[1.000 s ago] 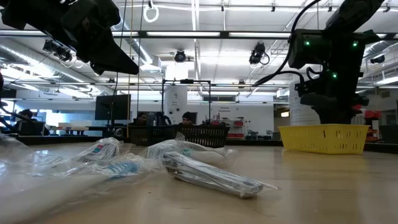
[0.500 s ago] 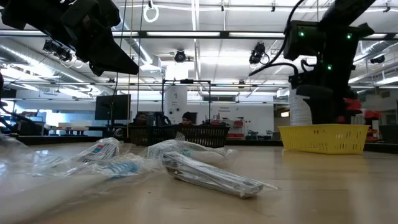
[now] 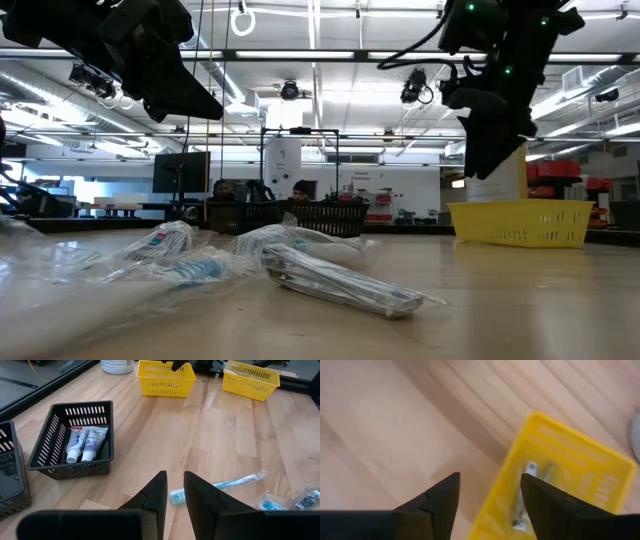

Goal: Pick & Place Travel size toiletries
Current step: Put the green toothbrush into the bottom yellow bin

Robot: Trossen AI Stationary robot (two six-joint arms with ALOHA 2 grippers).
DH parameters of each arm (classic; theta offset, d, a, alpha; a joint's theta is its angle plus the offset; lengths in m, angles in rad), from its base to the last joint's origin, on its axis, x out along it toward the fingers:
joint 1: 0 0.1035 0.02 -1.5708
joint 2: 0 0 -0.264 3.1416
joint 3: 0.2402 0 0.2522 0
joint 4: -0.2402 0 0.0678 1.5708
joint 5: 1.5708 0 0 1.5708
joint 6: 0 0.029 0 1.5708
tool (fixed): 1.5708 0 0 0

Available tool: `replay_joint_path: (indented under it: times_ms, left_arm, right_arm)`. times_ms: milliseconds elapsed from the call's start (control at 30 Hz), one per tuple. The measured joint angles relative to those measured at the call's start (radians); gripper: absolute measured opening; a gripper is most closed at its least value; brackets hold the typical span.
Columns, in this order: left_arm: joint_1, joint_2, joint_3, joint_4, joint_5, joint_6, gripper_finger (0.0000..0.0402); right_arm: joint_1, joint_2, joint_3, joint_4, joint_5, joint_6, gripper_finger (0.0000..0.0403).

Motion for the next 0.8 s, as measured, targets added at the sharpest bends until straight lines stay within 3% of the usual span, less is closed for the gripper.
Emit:
replay_joint_path:
  times_ms: [133, 300, 500, 667, 800]
  left_arm:
    - [0.000, 0.000, 0.000, 0.000, 0.000, 0.000, 0.0071]
    - [0.000, 0.000, 0.000, 0.000, 0.000, 0.000, 0.0071]
    - [0.000, 0.000, 0.000, 0.000, -0.021, 0.000, 0.0071]
    - [0.000, 0.000, 0.000, 0.000, -0.023, 0.000, 0.0071]
    - [0.000, 0.000, 0.000, -0.001, -0.023, -0.005, 0.0071]
  right_arm:
    - [0.031, 0.000, 0.000, 0.127, -0.028, -0.013, 0.0205]
    - [0.102, 0.005, -0.034, 0.431, -0.083, -0.079, 0.0194]
    - [0.199, 0.055, -0.085, 0.728, -0.073, -0.136, 0.0211]
    - [0.255, 0.192, -0.089, 0.848, 0.034, -0.132, 0.0246]
    - [0.279, 0.334, -0.068, 0.992, -0.028, -0.128, 0.0266]
